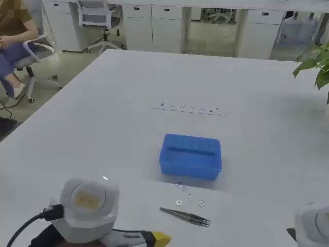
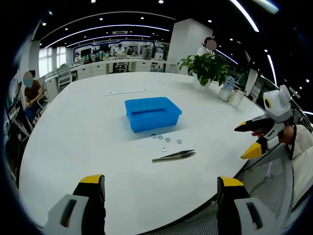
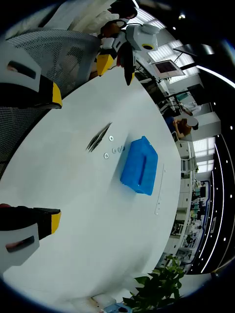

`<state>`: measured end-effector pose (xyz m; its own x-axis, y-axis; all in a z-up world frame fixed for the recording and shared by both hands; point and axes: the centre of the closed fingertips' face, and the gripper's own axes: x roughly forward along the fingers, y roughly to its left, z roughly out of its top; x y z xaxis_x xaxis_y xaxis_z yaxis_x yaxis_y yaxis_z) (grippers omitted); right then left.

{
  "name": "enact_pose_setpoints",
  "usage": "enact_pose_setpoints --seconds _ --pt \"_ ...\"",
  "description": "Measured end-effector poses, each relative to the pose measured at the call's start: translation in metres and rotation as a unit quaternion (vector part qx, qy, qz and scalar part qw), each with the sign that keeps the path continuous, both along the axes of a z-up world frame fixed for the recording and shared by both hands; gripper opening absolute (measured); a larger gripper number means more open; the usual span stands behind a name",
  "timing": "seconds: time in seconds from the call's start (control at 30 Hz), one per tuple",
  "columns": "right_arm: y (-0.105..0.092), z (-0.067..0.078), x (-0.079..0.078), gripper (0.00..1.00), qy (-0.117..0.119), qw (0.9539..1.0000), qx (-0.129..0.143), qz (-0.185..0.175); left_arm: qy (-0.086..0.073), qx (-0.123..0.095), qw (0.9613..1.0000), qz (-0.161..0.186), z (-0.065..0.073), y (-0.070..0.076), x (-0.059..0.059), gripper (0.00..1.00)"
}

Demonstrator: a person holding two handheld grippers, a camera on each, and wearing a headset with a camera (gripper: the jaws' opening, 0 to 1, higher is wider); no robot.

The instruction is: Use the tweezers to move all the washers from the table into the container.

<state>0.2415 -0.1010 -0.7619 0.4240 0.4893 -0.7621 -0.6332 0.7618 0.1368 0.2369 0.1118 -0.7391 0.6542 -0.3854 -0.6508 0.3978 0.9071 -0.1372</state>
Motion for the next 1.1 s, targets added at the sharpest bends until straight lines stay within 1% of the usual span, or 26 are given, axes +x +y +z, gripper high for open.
enact_pose_setpoints --seconds 0.07,0.1,0.13,0.23,0.37,0.43,0.53,0.67,0.77,0.87,0.93,1.0,1.03,1.1 --pt "0.001 -0.001 0.000 0.88 0.003 1.0000 -0.004 0.001 0.004 0.000 1.0000 -0.004 -0.002 -0.002 0.000 0.99" --pt "0.002 0.000 0.000 0.88 0.001 1.0000 -0.006 0.003 0.004 0.005 1.0000 -0.005 -0.003 -0.002 0.000 0.99" --pt "0.004 0.002 0.001 0.88 -0.001 1.0000 -0.004 0.006 0.004 0.016 0.9998 -0.007 -0.003 -0.001 0.000 0.99" --pt "0.010 0.006 0.001 0.89 -0.005 0.9999 -0.002 0.015 0.002 0.026 0.9996 -0.009 -0.003 -0.001 0.001 0.99" --pt "0.012 0.009 0.002 0.89 -0.009 0.9997 -0.004 0.021 -0.006 0.021 0.9997 -0.005 0.001 0.001 0.004 0.99" --pt "0.013 0.009 0.003 0.89 -0.011 0.9997 -0.002 0.024 -0.009 0.023 0.9997 -0.002 0.002 0.002 0.005 0.99" --pt "0.012 0.009 0.003 0.89 -0.011 0.9995 -0.008 0.027 -0.008 0.024 0.9997 0.000 0.002 0.003 0.005 0.99" --pt "0.011 0.012 0.005 0.90 -0.014 0.9996 -0.003 0.023 -0.009 0.022 0.9997 -0.003 0.003 0.001 0.005 0.99" --pt "0.010 0.012 0.006 0.90 -0.015 0.9997 -0.006 0.019 -0.008 0.027 0.9996 -0.007 0.002 0.001 0.006 0.99" --pt "0.010 0.012 0.007 0.89 -0.016 0.9997 -0.009 0.018 -0.007 0.028 0.9996 -0.005 0.003 0.003 0.008 0.98" --pt "0.012 0.014 0.008 0.89 -0.023 0.9995 -0.011 0.021 -0.013 0.028 0.9995 -0.001 0.007 0.005 0.010 0.98" --pt "0.015 0.016 0.011 0.89 -0.028 0.9993 -0.007 0.021 -0.021 0.028 0.9994 -0.003 0.010 0.007 0.013 0.98" --pt "0.017 0.016 0.012 0.90 -0.028 0.9993 -0.007 0.023 -0.022 0.027 0.9994 -0.003 0.011 0.007 0.013 0.98" --pt "0.021 0.018 0.015 0.89 -0.034 0.9990 -0.002 0.028 -0.027 0.022 0.9993 -0.010 0.012 0.006 0.015 0.98"
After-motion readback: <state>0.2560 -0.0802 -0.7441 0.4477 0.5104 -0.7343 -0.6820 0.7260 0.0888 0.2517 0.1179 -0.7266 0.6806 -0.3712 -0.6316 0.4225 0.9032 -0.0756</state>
